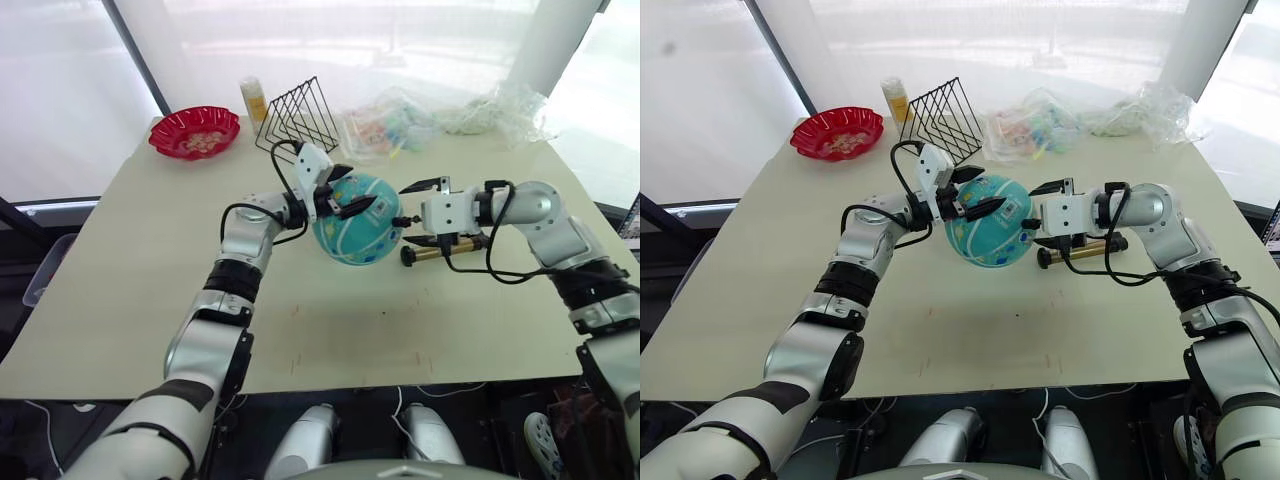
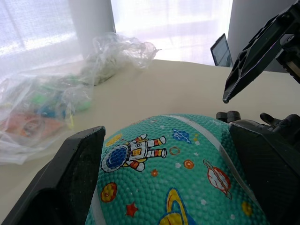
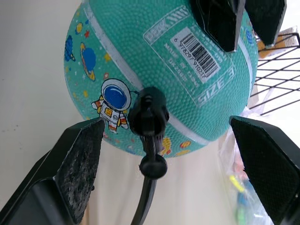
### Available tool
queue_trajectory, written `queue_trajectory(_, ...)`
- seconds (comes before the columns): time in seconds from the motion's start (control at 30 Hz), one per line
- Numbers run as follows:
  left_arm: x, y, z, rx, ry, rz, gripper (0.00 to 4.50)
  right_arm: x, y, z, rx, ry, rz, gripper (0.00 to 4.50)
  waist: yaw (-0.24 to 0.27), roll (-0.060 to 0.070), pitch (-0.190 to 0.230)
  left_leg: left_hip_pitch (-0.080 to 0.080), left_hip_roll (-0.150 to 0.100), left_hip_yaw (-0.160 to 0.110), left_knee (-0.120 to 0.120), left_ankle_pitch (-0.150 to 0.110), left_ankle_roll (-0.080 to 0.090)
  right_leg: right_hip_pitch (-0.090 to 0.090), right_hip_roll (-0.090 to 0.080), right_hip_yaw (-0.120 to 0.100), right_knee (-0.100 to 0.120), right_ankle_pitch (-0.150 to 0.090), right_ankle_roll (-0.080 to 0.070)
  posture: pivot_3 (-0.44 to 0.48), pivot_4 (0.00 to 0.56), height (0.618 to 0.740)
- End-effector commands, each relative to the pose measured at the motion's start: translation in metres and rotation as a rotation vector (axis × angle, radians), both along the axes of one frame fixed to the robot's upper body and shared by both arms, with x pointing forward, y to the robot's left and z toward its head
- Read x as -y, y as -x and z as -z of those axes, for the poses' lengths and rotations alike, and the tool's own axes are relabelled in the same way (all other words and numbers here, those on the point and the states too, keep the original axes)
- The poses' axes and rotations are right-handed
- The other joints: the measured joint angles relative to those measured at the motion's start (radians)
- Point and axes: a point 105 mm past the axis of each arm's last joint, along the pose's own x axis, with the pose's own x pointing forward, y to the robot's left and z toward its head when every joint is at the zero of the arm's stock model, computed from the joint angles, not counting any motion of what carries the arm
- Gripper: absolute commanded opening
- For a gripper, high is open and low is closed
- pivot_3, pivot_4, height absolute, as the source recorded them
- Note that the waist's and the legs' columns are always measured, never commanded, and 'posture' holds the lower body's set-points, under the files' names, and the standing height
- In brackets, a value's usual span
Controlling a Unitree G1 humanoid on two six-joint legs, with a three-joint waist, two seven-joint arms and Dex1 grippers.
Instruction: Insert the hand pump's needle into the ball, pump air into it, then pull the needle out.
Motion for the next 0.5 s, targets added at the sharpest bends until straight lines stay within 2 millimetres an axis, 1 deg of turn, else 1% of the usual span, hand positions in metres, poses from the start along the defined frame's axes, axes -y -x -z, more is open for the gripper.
queue_trajectory(0.03, -0.0007, 0.0055, 0.0598, -0.172, -0.128, -0.018, 4.50, -0.0038, -0.0015, -0.0149, 0.061, -0.012, -0.025, 3.65, -0.001, 0.000, 0.000, 0.000, 0.000, 0.000, 0.000, 0.000, 0.000, 0.000, 0.000, 0.000, 0.000, 0.000, 0.000, 0.000, 0.150, 0.740)
queue_trajectory(0.07, -0.0006, 0.0053, 0.0597, -0.173, -0.127, -0.020, 4.50, -0.0047, -0.0007, -0.0148, 0.062, -0.013, -0.033, 3.09, -0.001, 0.000, 0.000, 0.000, 0.000, 0.000, 0.000, 0.000, 0.000, 0.000, 0.000, 0.000, 0.000, 0.000, 0.000, 0.000, 0.150, 0.740)
queue_trajectory(0.17, -0.0004, 0.0053, 0.0599, -0.173, -0.126, -0.021, 4.50, -0.0075, 0.0011, -0.0148, 0.063, -0.022, -0.047, 1.63, -0.001, 0.001, -0.001, 0.000, 0.000, 0.000, 0.000, 0.000, 0.000, 0.000, 0.000, 0.000, 0.000, 0.000, 0.000, 0.000, 0.150, 0.740)
queue_trajectory(0.2, 0.0002, 0.0053, 0.0601, -0.177, -0.123, -0.022, 4.50, -0.0085, 0.0017, -0.0144, 0.064, -0.023, -0.051, 1.05, -0.001, 0.001, -0.001, 0.000, 0.000, 0.000, 0.000, 0.000, 0.000, 0.000, 0.000, 0.000, 0.000, 0.000, 0.000, 0.000, 0.150, 0.740)
queue_trajectory(0.23, 0.0008, 0.0052, 0.0605, -0.180, -0.121, -0.022, 4.50, -0.0096, 0.0022, -0.0143, 0.065, -0.026, -0.056, 0.62, -0.002, 0.001, -0.001, 0.000, 0.000, 0.000, 0.000, 0.000, 0.000, 0.000, 0.000, 0.000, 0.000, 0.000, 0.000, 0.000, 0.150, 0.740)
queue_trajectory(0.27, 0.0014, 0.0052, 0.0610, -0.182, -0.121, -0.022, 4.50, -0.0103, 0.0024, -0.0140, 0.065, -0.029, -0.058, 0.29, -0.002, 0.001, -0.001, 0.000, 0.000, -0.001, 0.000, 0.000, 0.000, 0.000, 0.000, 0.000, 0.000, 0.000, 0.000, 0.000, 0.150, 0.740)
queue_trajectory(0.3, 0.0019, 0.0051, 0.0617, -0.184, -0.122, -0.023, 4.50, -0.0108, 0.0027, -0.0136, 0.065, -0.029, -0.060, 0.10, -0.002, 0.001, -0.001, 0.000, 0.000, -0.001, 0.000, 0.000, 0.000, 0.000, 0.000, 0.000, 0.000, 0.000, 0.000, 0.000, 0.150, 0.740)
queue_trajectory(0.5, 0.0040, 0.0055, 0.0658, -0.197, -0.127, -0.026, 4.50, -0.0121, 0.0041, -0.0139, 0.059, -0.047, -0.061, 0.10, -0.002, 0.002, -0.001, 0.000, 0.000, -0.001, 0.000, 0.000, 0.000, 0.000, 0.000, 0.000, 0.000, 0.000, 0.000, 0.000, 0.150, 0.740)
